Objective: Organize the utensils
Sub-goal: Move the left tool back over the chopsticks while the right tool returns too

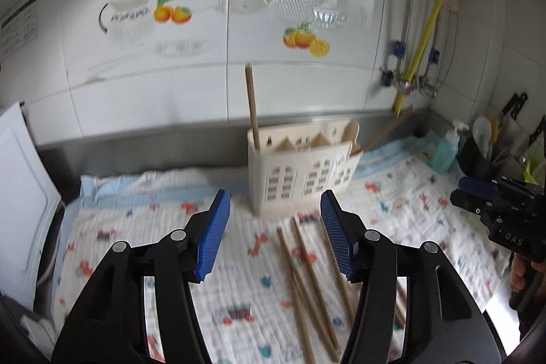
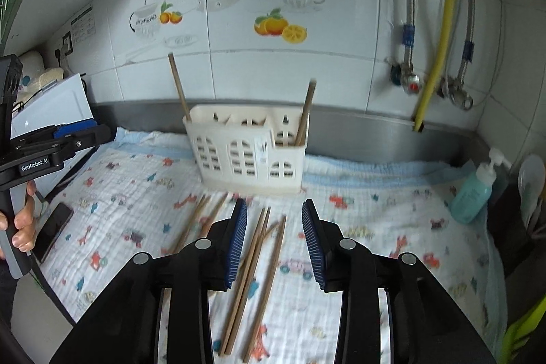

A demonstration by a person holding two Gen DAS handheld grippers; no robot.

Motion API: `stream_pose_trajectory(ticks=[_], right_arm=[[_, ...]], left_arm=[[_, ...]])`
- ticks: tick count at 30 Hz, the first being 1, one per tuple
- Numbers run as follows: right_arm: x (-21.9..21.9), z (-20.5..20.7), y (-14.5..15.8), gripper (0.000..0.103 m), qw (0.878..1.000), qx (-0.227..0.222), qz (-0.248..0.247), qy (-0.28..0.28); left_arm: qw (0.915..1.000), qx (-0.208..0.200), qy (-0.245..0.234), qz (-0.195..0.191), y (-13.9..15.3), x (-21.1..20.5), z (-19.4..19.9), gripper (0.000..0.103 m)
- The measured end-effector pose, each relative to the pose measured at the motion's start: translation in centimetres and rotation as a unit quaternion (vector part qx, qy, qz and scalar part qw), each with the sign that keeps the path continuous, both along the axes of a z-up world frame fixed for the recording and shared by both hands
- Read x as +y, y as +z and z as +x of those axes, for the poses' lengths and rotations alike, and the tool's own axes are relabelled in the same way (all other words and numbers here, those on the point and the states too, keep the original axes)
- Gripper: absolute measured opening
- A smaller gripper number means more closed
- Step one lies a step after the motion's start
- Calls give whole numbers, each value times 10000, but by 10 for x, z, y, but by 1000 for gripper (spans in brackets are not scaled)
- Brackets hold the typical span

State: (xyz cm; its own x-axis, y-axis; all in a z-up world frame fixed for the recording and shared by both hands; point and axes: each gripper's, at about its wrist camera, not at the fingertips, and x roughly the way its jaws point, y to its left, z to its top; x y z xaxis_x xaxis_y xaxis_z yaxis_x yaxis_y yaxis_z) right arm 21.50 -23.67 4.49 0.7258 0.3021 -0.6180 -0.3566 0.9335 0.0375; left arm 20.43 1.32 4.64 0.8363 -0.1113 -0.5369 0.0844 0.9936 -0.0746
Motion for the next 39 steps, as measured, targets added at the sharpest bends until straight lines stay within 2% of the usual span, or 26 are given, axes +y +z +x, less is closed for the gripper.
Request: stream_pose_trajectory(ticks=[9,20,21,22,30,39], right_arm=[[0,-38,-58,33,9991,335,8,-245],[4,-61,-97,33,9975,492,-135,-491],[4,-62,-99,33,9974,517,-121,-496],[3,-62,-101,33,9972,539,-109,-501],[4,-61,-111,33,9966,634,-92,-527],[4,-56,-123,32,9956,763,-8,-552]], left_arm=[[9988,481,-3,-56,-53,-4,-28,56],[9932,1156,-71,-104,-116,-20,-46,55],[9927,1199,-88,-128,-120,-21,-46,53],[9921,1240,-113,-142,-123,-23,-47,47],[9881,1492,-248,-286,-143,-33,-44,28],[9856,1664,-150,-263,-160,-37,-29,18]])
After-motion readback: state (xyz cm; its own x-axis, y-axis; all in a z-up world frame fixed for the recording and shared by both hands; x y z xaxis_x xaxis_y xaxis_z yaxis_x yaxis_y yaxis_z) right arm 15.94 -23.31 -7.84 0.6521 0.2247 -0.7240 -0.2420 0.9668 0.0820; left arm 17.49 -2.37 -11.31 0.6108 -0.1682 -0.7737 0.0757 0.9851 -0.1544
